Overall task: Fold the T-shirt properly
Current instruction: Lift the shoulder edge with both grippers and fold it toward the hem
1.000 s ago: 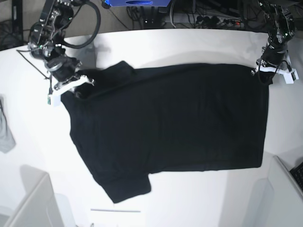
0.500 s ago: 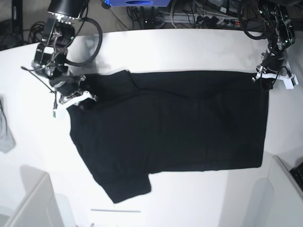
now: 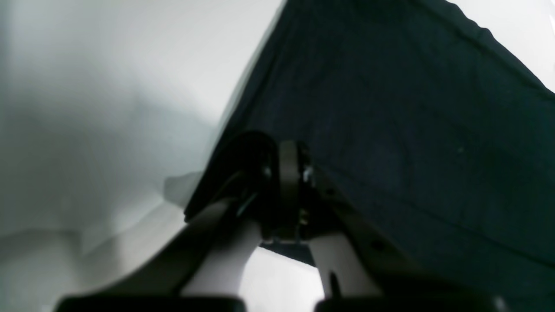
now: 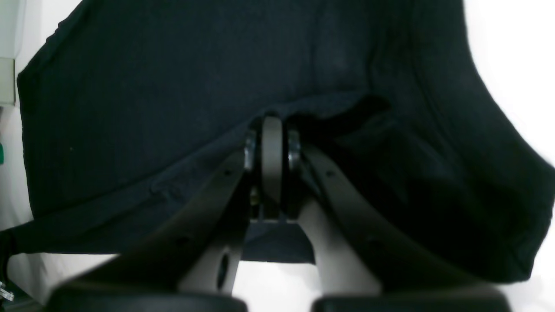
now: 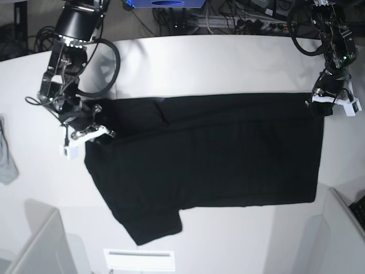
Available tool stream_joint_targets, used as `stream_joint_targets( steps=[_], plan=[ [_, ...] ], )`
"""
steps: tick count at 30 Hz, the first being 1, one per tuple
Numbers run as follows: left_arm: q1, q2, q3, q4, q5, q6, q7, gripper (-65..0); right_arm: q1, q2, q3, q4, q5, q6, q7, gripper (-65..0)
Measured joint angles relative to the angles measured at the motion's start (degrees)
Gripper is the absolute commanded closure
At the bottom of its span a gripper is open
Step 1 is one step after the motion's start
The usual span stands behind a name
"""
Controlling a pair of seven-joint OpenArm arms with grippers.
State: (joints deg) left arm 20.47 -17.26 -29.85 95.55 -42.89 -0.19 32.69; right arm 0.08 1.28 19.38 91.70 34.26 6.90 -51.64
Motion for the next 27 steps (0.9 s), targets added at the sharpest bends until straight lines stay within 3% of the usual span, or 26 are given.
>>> stream_joint_targets(
  steps=[9,14,27],
  plan=[
    [-1.5,0.0,0.0,-2.1,0.0,0.0,0.1,0.0,2.9,0.5,-0.1,-3.4,0.0,0.0,-0.1,0.0],
    [-2.4,0.0,0.0,-2.1,0.0,0.0,-0.3,0.0,3.8,2.0,-5.2,-3.6,-0.1,0.0,0.4,0.0],
    [-4.5,-0.1,0.3,-5.2,0.0,0.0,-0.3,0.0,5.5,2.2,-5.8,-5.5,0.2,0.0,0.5,0.0]
  ],
)
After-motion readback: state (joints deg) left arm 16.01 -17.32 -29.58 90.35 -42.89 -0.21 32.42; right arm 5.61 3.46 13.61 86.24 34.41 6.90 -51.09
